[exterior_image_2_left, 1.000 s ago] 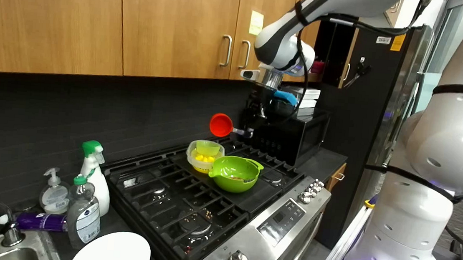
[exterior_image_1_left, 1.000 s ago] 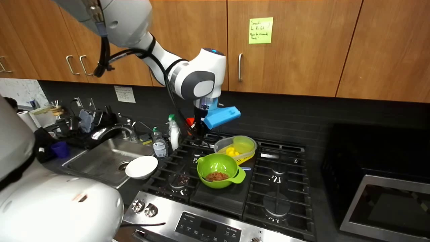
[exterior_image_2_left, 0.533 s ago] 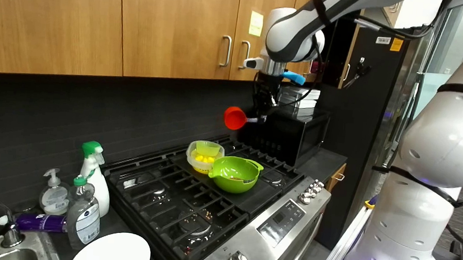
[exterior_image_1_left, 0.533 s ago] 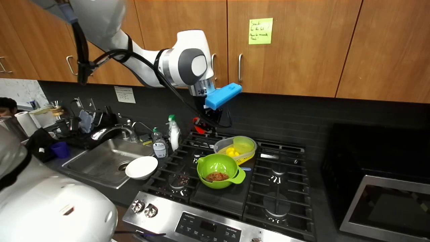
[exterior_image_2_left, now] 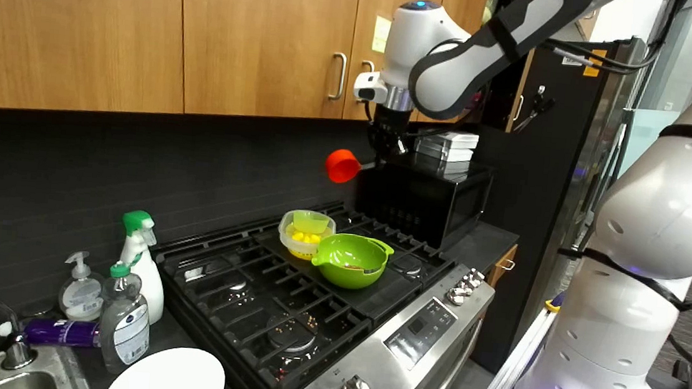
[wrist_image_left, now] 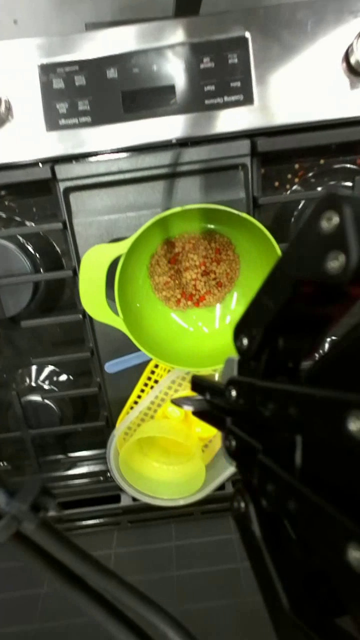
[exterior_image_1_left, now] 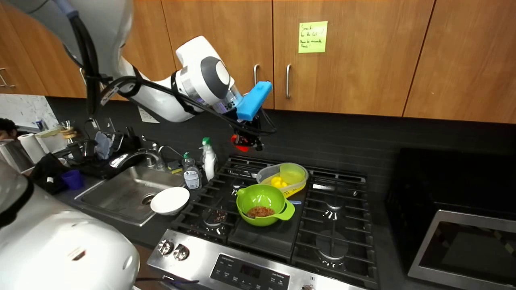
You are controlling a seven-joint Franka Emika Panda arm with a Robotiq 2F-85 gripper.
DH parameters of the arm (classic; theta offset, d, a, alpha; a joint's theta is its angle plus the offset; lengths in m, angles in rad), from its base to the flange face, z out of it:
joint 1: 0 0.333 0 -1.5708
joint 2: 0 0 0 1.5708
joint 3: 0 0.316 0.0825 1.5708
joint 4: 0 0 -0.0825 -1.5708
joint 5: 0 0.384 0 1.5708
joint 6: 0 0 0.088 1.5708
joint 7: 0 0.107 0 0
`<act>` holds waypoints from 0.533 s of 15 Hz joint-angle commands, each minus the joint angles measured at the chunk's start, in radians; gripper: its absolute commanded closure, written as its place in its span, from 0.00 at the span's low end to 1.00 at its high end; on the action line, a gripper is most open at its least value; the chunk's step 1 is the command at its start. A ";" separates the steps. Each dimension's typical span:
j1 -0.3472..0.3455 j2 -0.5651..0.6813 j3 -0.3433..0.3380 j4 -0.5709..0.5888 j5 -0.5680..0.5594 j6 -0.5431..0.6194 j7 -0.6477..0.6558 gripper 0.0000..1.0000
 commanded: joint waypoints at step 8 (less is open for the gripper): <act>-0.267 -0.044 0.289 -0.099 -0.771 0.287 0.479 0.99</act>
